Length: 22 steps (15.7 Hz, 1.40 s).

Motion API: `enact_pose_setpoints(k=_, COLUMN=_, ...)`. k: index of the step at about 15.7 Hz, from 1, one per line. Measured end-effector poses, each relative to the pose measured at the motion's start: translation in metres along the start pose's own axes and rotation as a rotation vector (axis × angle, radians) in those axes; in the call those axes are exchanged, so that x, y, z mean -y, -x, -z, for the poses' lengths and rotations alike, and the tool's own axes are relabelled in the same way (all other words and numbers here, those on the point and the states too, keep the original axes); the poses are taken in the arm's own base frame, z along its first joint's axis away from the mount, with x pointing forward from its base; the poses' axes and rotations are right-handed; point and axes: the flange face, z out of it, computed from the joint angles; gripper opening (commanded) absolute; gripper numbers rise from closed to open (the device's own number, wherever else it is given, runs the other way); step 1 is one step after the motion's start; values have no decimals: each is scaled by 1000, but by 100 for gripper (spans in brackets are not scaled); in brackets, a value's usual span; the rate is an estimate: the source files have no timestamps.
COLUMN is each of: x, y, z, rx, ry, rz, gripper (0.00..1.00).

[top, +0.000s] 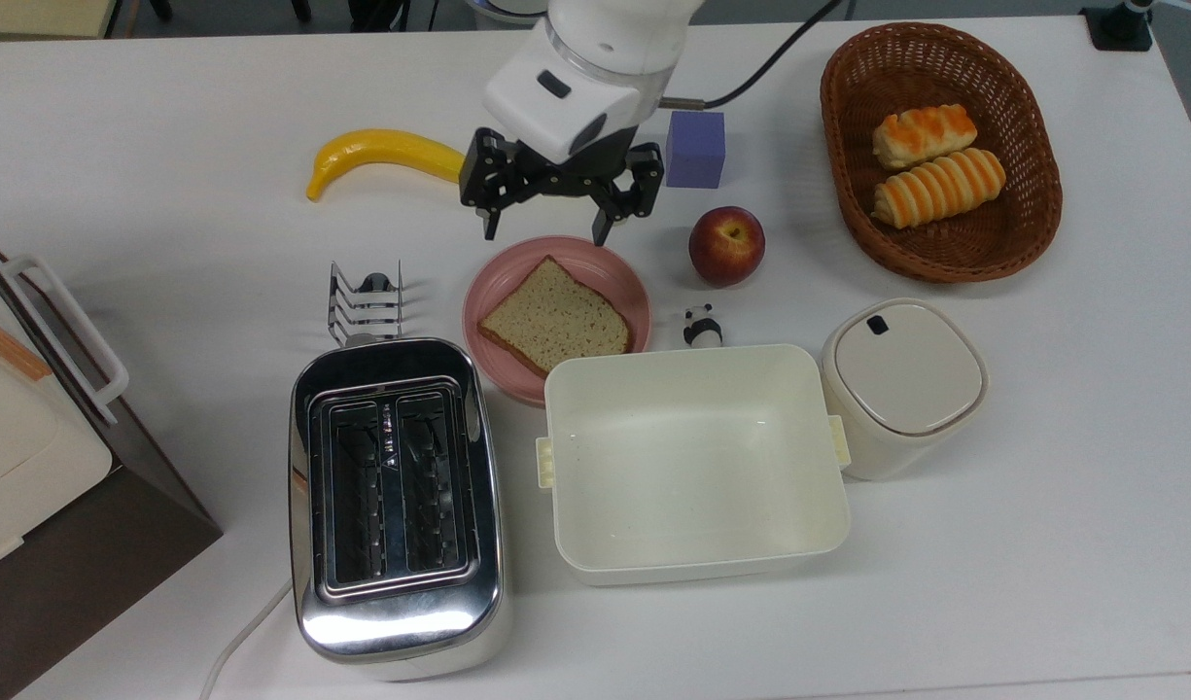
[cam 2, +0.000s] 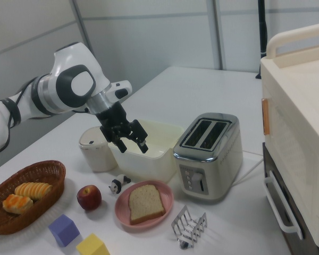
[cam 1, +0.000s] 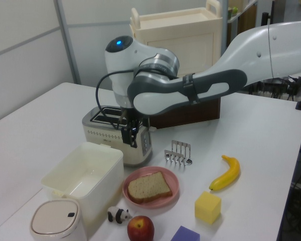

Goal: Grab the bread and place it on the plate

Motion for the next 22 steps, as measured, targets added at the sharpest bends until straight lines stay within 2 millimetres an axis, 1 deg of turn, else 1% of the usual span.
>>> enact_pose_setpoints(k=2, x=-13, y=8, z=13, rx=29, ry=-17, rz=-33, gripper=100)
enact_pose_setpoints(k=3, x=-22, y=15, z=26, rx=47, ry=-29, rz=-56, gripper=100)
enact_pose_setpoints(k=4, x=-33, y=24, z=44, rx=65, ry=-43, rz=-82, gripper=100)
enact_pose_setpoints(k=5, x=-46, y=34, z=63, rx=85, ry=-55, rz=-111, gripper=100)
enact_pose_setpoints(k=7, x=-78, y=53, z=97, rx=108, ry=-66, rz=-175, gripper=100)
enact_pose_setpoints(k=8, x=-97, y=61, z=109, rx=112, ry=-65, rz=-210, gripper=100)
enact_pose_setpoints(k=9, x=-116, y=67, z=116, rx=110, ry=-68, rz=-248, gripper=100)
enact_pose_setpoints(k=10, x=-134, y=72, z=120, rx=106, ry=-80, rz=-285, gripper=100)
enact_pose_setpoints(k=12, x=-166, y=78, z=119, rx=107, ry=-115, rz=-351, gripper=100)
enact_pose_setpoints(k=13, x=-178, y=81, z=117, rx=109, ry=-127, rz=-378, gripper=100)
enact_pose_setpoints(k=14, x=-186, y=83, z=115, rx=112, ry=-137, rz=-394, gripper=100)
enact_pose_setpoints(k=16, x=-193, y=85, z=113, rx=114, ry=-155, rz=-398, gripper=100)
enact_pose_setpoints(k=22, x=-196, y=86, z=112, rx=112, ry=-174, rz=-374, gripper=100)
